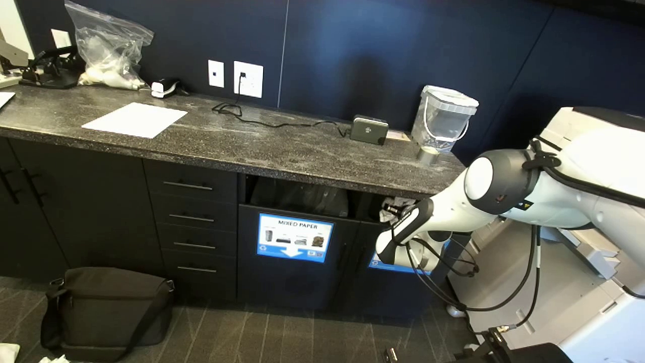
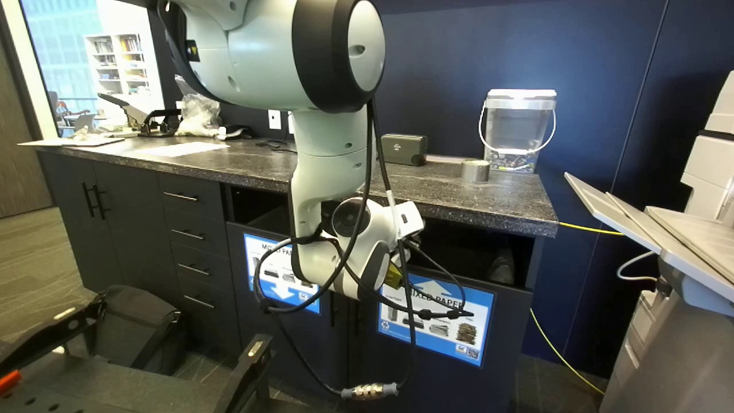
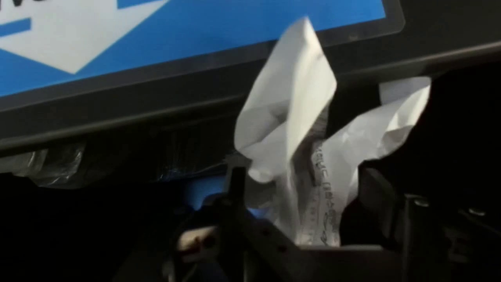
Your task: Put the tissues inside the rubbish bin.
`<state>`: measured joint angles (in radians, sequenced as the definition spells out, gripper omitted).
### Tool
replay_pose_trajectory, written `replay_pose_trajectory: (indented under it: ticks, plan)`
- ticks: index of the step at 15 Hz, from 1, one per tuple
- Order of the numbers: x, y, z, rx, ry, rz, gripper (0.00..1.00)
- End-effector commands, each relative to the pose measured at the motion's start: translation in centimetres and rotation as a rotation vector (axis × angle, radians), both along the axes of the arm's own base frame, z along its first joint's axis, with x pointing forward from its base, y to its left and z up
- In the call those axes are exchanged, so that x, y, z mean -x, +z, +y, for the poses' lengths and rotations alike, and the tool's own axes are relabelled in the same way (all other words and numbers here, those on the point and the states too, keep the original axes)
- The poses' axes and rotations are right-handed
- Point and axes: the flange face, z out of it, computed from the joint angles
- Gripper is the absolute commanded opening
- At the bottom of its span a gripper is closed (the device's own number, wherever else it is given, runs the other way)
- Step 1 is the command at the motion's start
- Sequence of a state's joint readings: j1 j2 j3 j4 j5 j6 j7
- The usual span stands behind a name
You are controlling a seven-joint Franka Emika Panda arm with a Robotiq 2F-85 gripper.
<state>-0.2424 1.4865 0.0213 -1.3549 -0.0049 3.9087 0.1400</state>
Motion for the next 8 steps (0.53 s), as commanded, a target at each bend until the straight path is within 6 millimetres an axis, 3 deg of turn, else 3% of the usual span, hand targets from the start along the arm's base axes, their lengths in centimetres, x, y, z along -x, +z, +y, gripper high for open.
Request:
replay_pose_trajectory:
  ticks: [1,8]
  plan:
    - [-0.65,0.06,0.38,0.0,0.013,0.018,1.0]
    - [-0.84,-0.21,0.86,0.049,0.07,0.05,1.0]
